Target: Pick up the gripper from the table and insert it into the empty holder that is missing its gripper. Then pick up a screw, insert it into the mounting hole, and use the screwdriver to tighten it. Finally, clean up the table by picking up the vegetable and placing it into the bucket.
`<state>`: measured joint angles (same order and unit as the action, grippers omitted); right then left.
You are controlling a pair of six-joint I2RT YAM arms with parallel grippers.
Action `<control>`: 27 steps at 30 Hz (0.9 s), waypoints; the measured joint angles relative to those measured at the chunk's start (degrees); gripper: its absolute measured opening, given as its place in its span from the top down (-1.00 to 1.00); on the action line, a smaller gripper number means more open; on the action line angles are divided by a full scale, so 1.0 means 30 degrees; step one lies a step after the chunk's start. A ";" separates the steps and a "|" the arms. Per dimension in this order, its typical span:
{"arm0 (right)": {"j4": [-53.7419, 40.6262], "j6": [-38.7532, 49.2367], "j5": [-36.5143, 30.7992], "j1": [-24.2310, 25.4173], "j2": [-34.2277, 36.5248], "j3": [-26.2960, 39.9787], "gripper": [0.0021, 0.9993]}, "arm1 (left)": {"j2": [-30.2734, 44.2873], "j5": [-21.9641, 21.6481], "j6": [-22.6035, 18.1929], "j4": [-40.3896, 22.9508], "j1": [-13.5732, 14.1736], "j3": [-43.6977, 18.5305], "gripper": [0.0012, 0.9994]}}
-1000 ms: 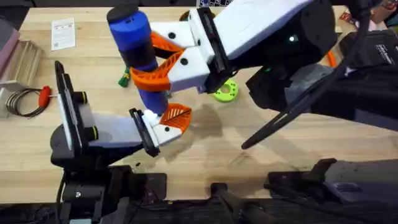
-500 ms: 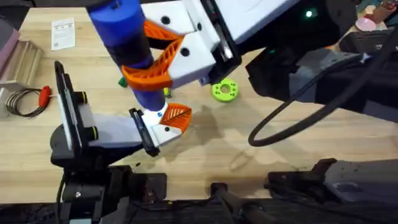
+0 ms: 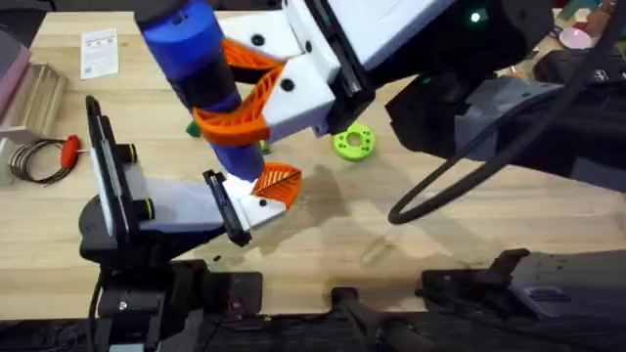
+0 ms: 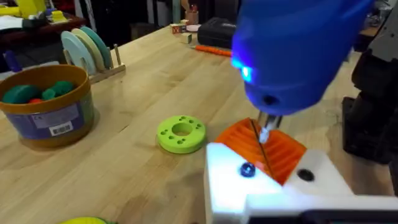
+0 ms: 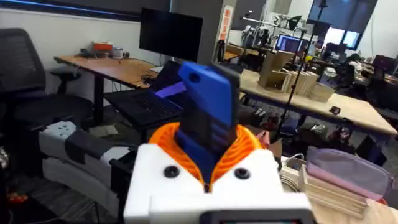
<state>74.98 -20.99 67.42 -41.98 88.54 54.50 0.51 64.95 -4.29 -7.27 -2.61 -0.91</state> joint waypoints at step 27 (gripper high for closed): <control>-0.0029 0.0436 -0.0036 -0.0291 0.0617 0.0000 0.96 | 0.0007 0.0000 0.0000 0.0000 0.0000 0.0000 0.99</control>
<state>74.89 -19.69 67.31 -42.85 90.39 54.50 0.54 64.95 -4.29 -7.27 -2.61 -0.91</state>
